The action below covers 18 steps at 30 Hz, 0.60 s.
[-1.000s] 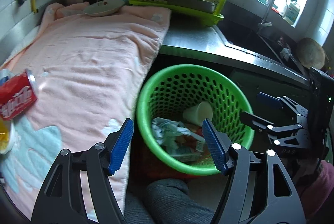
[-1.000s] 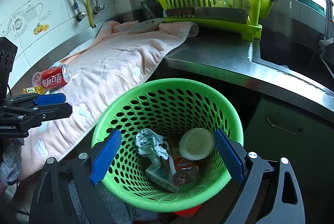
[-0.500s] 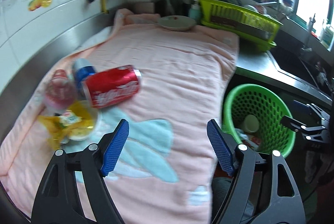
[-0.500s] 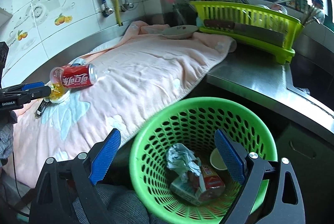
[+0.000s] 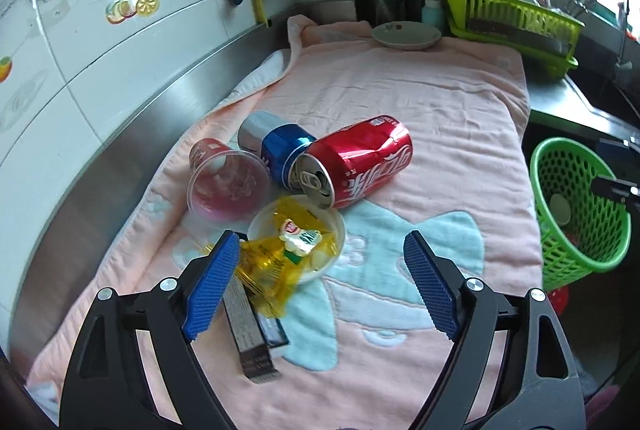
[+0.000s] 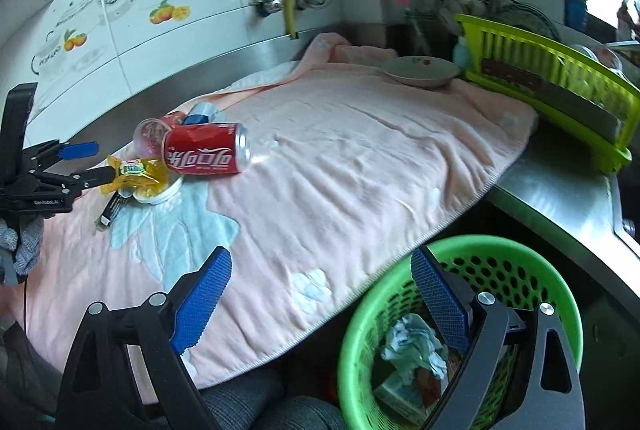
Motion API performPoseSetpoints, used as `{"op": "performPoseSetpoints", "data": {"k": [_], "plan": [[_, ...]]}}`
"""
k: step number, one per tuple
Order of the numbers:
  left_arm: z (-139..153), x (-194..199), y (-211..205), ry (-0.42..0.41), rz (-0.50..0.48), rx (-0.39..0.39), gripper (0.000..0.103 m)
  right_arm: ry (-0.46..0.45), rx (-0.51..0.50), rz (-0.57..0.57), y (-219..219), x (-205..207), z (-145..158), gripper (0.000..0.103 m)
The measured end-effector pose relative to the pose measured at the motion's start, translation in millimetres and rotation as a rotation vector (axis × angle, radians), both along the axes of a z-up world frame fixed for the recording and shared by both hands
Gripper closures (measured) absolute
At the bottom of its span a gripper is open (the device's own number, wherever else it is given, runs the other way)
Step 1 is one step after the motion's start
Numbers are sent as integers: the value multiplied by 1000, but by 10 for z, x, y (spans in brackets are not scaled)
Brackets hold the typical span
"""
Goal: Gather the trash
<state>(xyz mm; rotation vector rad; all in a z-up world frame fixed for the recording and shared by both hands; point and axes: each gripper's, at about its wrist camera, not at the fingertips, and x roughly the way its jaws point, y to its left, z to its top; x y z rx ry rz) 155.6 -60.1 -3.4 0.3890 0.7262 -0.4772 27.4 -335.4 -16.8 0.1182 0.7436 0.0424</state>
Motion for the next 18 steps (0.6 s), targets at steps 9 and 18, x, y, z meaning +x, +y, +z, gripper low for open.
{"op": "performPoseSetpoints", "data": {"k": [9,18], "plan": [[-239,285,73,51,-45,61,20,1,-52,93,322,350,73,15],[-356,364,119,56,-46,104,36,18,-44,144,524,585,47,15]]}}
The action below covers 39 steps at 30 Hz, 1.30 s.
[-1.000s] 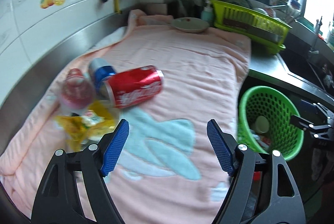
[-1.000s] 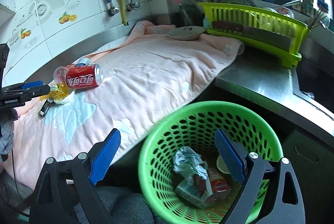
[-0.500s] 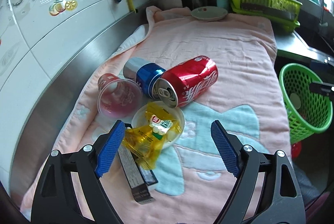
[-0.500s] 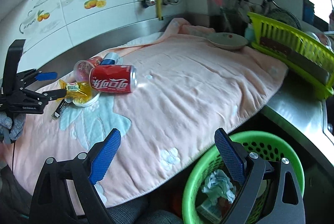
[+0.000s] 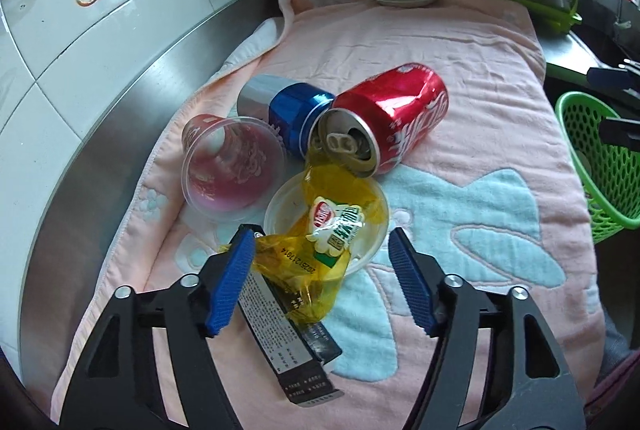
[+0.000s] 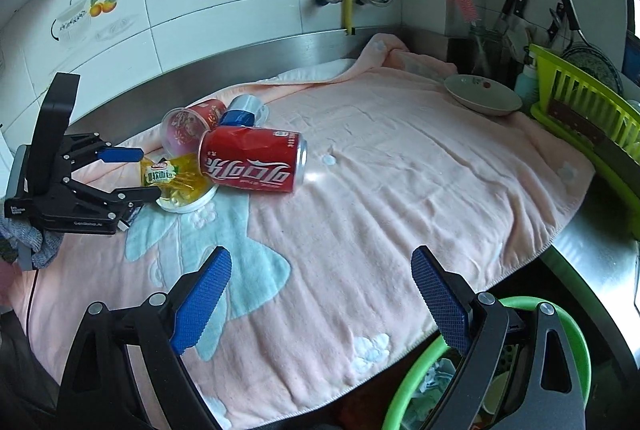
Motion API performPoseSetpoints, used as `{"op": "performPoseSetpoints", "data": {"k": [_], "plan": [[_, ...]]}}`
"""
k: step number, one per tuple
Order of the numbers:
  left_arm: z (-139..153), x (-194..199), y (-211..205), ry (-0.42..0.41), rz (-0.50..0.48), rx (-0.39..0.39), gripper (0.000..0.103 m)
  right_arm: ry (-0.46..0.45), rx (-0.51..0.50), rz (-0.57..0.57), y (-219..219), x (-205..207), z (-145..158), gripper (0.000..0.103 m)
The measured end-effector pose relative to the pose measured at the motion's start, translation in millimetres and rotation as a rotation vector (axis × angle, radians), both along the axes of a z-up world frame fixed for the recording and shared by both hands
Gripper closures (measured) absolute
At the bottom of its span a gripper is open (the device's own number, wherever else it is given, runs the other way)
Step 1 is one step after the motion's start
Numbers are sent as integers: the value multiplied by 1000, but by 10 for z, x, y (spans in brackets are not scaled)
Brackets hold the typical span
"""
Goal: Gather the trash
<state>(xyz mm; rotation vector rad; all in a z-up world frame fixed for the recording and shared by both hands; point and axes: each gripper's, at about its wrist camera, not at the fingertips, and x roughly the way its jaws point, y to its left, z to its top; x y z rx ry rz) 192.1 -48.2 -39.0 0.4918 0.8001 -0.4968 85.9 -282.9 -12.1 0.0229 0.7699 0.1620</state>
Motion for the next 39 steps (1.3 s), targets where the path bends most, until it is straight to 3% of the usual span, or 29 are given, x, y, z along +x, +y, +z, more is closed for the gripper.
{"op": "performPoseSetpoints", "data": {"k": [6,16,22,30,39], "plan": [[-30,8,-2,-7,-8,14,52,11,6,32,153,80,-51,15],[-119,15,-133,-27,-41,72,54,26,17,67,348,149,-124,15],[-129,46,-157,-19,-23,57,76,37,29,69,376,164,-168,15],[111,-91,108,-13,56,-119,83,41,67,107,529,164,-180,15],[482,-387,608,-69,178,-249,84,42,108,217,1132,156,-212,15]]}}
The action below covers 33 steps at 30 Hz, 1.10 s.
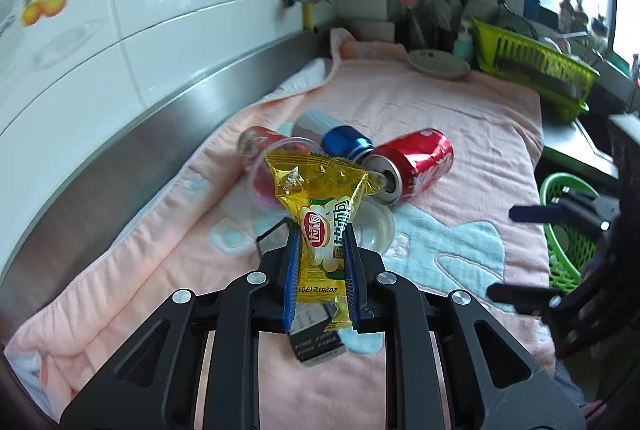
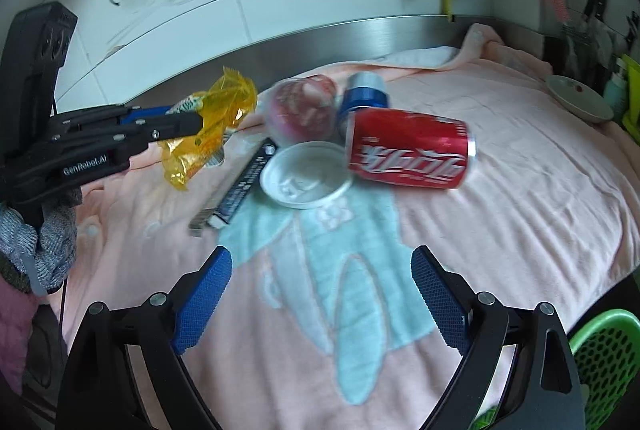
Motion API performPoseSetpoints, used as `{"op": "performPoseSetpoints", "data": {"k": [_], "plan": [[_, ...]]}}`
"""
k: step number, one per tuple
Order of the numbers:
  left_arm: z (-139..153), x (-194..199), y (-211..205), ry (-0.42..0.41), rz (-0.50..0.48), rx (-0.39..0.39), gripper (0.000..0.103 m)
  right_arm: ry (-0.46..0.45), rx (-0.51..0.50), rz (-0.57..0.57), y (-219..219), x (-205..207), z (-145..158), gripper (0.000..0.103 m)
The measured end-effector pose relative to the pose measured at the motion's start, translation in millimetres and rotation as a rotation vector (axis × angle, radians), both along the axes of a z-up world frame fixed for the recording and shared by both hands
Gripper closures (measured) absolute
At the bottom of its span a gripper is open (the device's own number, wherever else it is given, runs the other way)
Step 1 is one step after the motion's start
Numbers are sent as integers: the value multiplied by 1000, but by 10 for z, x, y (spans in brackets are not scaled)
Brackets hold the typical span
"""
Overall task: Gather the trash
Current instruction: 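Close the left tool on the yellow chip bag, then grasp the black marker box with right tool while left tool holds chip bag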
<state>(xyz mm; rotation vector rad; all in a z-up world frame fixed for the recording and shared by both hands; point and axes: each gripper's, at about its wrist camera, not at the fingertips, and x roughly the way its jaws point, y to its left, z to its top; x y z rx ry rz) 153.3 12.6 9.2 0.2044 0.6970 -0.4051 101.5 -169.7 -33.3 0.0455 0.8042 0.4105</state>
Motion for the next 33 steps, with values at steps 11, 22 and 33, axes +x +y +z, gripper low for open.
{"op": "performPoseSetpoints", "data": {"k": [11,22,33], "plan": [[119,-215,587,-41,133,-42,84,69,60,69,688,266,-211,27],[11,-220,834,-21,164,-80,84,181,150,52,932,628,-440,42],[-61,-205,816,-3,161,-78,85,239,186,36,1036,889,-541,54]]}}
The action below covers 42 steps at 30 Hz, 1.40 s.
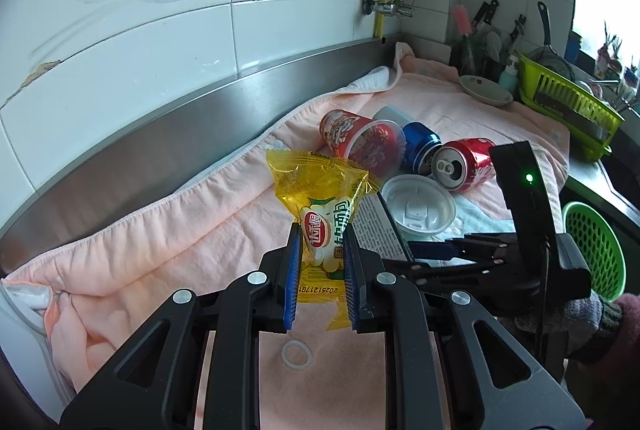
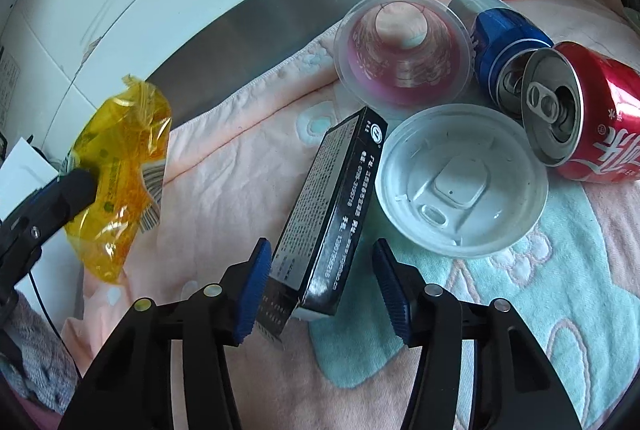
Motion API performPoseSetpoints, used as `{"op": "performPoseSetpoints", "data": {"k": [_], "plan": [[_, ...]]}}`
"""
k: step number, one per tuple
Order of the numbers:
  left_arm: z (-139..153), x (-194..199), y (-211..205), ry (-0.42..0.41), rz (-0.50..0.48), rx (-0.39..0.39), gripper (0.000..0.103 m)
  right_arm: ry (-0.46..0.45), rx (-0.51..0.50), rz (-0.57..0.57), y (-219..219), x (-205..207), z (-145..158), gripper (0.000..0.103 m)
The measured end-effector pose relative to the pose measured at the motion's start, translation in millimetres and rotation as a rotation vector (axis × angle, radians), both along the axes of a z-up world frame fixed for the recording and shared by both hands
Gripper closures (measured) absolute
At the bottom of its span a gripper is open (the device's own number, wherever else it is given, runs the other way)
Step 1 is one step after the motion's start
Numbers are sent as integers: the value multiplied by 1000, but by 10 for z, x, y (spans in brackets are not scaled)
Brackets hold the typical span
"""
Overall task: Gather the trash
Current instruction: 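Grasp the black marker box with right tool while left tool holds chip bag, then carry marker box and chip bag to the basket and open both tools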
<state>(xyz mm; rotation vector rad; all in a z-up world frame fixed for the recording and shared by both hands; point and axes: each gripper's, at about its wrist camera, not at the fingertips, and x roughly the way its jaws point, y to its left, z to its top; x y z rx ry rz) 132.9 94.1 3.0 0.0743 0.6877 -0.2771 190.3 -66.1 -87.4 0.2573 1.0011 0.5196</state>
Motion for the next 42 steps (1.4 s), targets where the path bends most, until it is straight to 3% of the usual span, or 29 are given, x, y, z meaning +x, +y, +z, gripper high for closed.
{"op": "performPoseSetpoints", "data": {"k": [2,7,12,20,26,31,42], "plan": [[3,-5,-9,1,1,1,84,8,7,4,4,29,-7,54],[-4,-25,-4,8,11,-4,85,22,42,29,32,23,-17,74],[21,-50,-21,4,10,-5,85,-7,43,51,0,-161,97,85],[75,-136,-201,-7,-29,-27,85,-74,21,12,-396,-615,297,86],[110,-214,-528,-11,-93,-43,85,-148,-20,-59,-909,-1086,496,86],[145,-283,-967,-20,-176,-53,85,-189,-53,-181,-1491,-1429,582,86],[58,-495,-2048,8,-364,-45,84,-144,-153,-493,-2946,-2088,319,86]]}}
